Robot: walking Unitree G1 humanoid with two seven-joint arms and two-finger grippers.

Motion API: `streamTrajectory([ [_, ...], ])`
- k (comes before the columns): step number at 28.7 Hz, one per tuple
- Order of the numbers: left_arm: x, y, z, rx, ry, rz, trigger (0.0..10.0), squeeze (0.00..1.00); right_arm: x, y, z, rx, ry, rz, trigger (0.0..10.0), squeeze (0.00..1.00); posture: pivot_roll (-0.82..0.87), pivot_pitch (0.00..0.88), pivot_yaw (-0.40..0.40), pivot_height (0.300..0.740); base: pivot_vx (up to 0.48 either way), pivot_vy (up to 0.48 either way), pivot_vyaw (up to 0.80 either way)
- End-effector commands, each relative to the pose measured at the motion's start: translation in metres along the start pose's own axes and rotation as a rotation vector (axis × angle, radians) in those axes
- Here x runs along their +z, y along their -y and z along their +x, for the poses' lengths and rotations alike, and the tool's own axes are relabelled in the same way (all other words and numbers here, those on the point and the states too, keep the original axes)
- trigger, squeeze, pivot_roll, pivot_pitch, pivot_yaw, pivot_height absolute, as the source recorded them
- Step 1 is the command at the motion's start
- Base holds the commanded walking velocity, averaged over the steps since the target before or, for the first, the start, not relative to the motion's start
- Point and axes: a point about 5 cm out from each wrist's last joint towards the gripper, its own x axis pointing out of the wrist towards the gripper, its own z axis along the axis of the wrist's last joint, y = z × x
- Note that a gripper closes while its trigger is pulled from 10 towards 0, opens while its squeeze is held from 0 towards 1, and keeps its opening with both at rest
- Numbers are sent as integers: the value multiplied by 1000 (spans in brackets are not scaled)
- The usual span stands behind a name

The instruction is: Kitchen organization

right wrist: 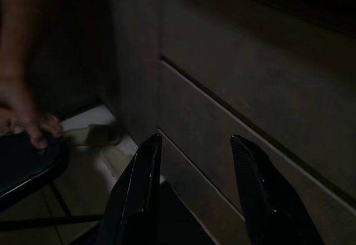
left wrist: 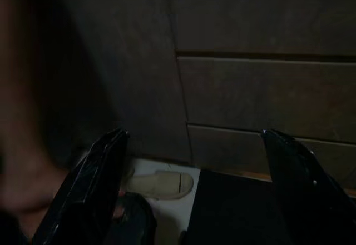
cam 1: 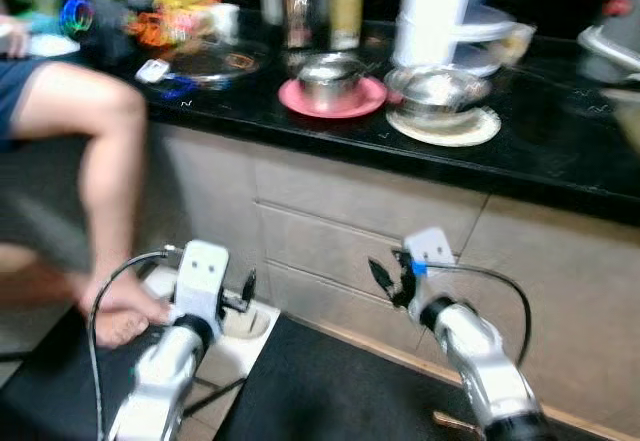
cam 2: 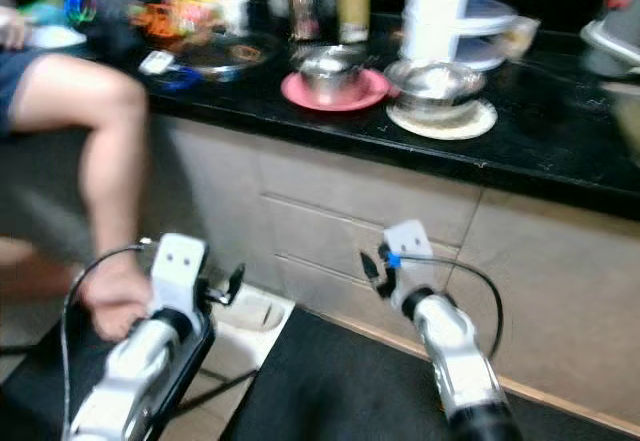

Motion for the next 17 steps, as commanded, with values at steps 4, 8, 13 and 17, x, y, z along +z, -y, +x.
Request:
streamTrajectory([
  [4, -3, -1, -1, -5, -24, 1, 10000, 0, -1, -1, -1, 1, 2, 16, 10000, 0, 66, 6, -35, 740, 0, 0, 700],
  [8, -3, 0, 0, -19, -25, 0, 10000, 0, -1, -1, -1, 4, 6, 25, 10000, 0, 67, 3, -39, 740, 0, 0, 0],
  [13, -4, 2, 1, -36, -32, 8, 10000, 0, -1, 0, 0, 8, 7, 26, 10000, 0, 67, 0, -41, 740, 0, -96, 0],
  [17, -4, 2, 1, -33, -30, -5, 10000, 0, -1, 0, 0, 8, 7, 24, 10000, 0, 63, 0, -40, 740, 0, -424, 0],
])
